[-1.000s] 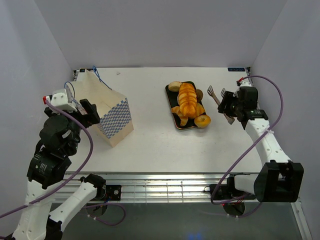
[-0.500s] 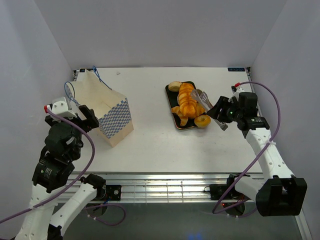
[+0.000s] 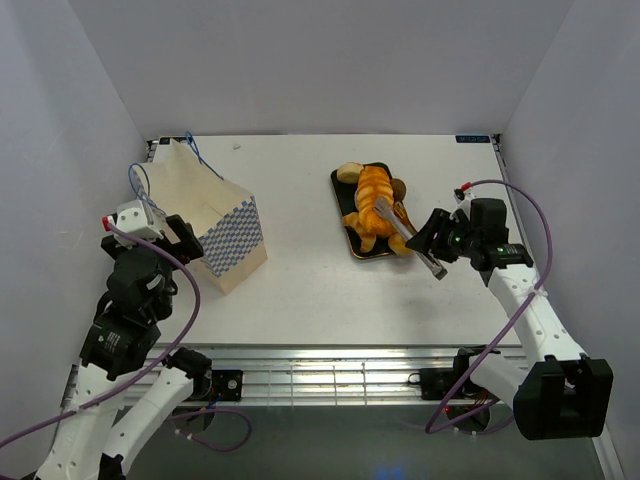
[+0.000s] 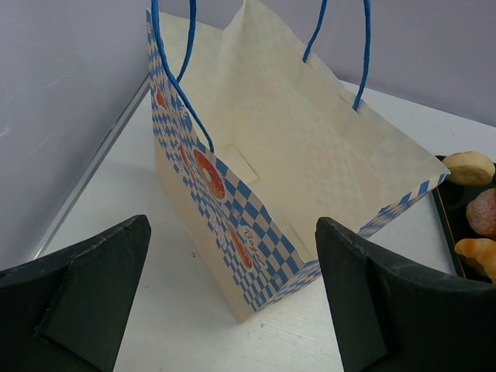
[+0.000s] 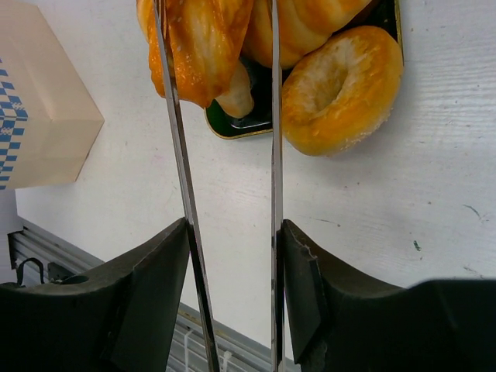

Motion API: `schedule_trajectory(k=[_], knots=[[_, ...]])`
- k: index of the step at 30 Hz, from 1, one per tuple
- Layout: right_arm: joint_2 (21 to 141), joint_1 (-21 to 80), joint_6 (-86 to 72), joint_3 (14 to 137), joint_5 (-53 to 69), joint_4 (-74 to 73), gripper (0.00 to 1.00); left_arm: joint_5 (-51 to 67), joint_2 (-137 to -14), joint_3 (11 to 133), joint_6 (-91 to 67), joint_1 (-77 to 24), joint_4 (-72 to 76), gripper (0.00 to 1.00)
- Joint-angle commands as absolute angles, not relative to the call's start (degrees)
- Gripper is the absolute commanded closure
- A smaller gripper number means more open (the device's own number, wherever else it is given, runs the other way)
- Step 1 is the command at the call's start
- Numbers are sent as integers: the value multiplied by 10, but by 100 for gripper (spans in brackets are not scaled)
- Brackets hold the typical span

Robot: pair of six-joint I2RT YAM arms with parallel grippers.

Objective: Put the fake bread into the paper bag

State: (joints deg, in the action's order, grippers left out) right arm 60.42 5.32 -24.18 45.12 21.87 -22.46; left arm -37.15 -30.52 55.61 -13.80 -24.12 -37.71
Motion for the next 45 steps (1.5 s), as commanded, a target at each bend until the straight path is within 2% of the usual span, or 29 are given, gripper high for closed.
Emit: schedule_trajectory(k=[1,5,6,8,9,14,15,16,24,34,36,40,45], knots=[[601,58,-260,441,254,-200,46,-379,-295,542,-133,-243,-354,2],[613,60,-260,441,260,-195,51,-387,-273,525,-122,-243,-343,2],[613,60,-260,442,261,-195,57,-389,-260,520,-122,-243,-338,2],[613,60,-260,445,262,-195,59,-382,-247,506,-112,-243,-330,2],[613,60,-260,446,262,-195,64,-381,-237,503,-109,-243,-329,2],[610,60,-261,474,256,-202,71,-379,-233,506,-112,-243,-337,2],[611,60,-255,481,257,-206,77,-378,-235,509,-113,-243,-341,2],[613,60,-251,489,258,-210,78,-376,-241,511,-114,-243,-343,2],[603,60,-238,578,253,-236,78,-370,-269,549,-120,-243,-362,2],[598,60,-224,605,273,-215,80,-374,-251,525,-135,-243,-360,2],[600,60,-209,604,265,-225,76,-374,-250,520,-136,-243,-363,2],[606,60,-183,588,241,-240,52,-374,-255,518,-145,-243,-369,2],[609,60,-157,570,200,-253,45,-374,-262,510,-152,-243,-364,2]])
